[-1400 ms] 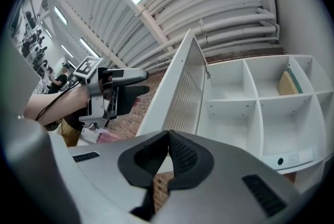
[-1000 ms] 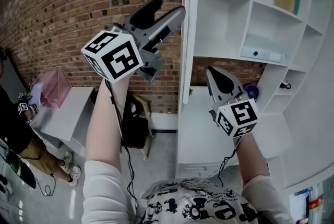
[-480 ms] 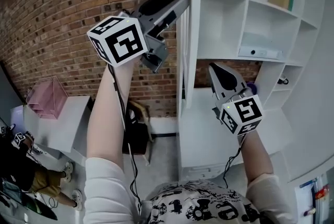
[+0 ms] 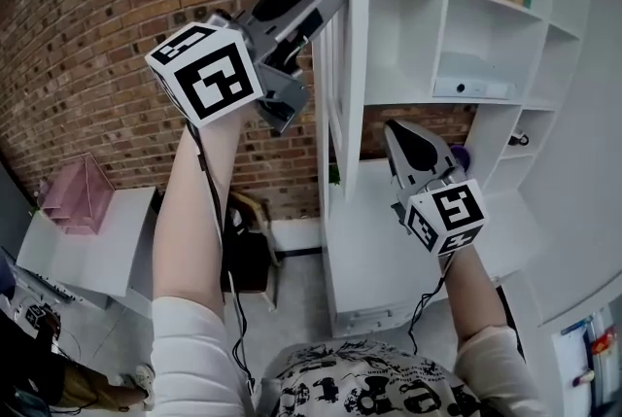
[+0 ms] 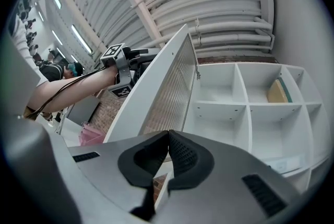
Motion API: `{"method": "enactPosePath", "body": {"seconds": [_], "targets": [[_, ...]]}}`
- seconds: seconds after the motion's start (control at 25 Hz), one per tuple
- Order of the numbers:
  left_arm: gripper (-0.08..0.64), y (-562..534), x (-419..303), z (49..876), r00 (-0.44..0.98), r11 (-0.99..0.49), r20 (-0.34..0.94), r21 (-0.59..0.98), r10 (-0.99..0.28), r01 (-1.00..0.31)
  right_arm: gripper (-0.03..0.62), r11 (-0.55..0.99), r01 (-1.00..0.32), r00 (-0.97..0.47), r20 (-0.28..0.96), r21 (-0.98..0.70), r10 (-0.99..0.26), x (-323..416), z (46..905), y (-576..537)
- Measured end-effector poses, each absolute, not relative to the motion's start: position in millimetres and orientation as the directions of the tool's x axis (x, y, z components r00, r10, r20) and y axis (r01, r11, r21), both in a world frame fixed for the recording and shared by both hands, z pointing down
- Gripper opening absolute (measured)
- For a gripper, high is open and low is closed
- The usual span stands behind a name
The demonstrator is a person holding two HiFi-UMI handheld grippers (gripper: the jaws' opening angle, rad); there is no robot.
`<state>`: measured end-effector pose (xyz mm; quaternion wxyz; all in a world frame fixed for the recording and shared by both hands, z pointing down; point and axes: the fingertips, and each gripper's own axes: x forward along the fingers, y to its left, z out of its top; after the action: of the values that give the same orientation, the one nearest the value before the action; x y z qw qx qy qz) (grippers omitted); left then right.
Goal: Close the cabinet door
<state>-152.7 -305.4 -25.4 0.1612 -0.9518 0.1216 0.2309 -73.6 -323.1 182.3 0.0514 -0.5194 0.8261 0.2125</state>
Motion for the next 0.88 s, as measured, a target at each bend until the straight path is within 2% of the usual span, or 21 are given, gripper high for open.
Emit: {"method": "enactPosePath", "body": {"seconds": [0.24,0.88], "targets": [[0.091,-304,-141,-27,0.865,-0.911,-0.464,-0.246,-0.188,-0.33,0.014,0.366,-0.884,-0.451,-0.326,0.291,-0.831,-61,179,-318],[0.086,-314,-22,-25,0.8,-0.796,-0.465,-0.277,-0.38,-0.539,0.014,0.489,-0.815,-0.574,-0.323,0.31,-0.752,68,172,-347]]}}
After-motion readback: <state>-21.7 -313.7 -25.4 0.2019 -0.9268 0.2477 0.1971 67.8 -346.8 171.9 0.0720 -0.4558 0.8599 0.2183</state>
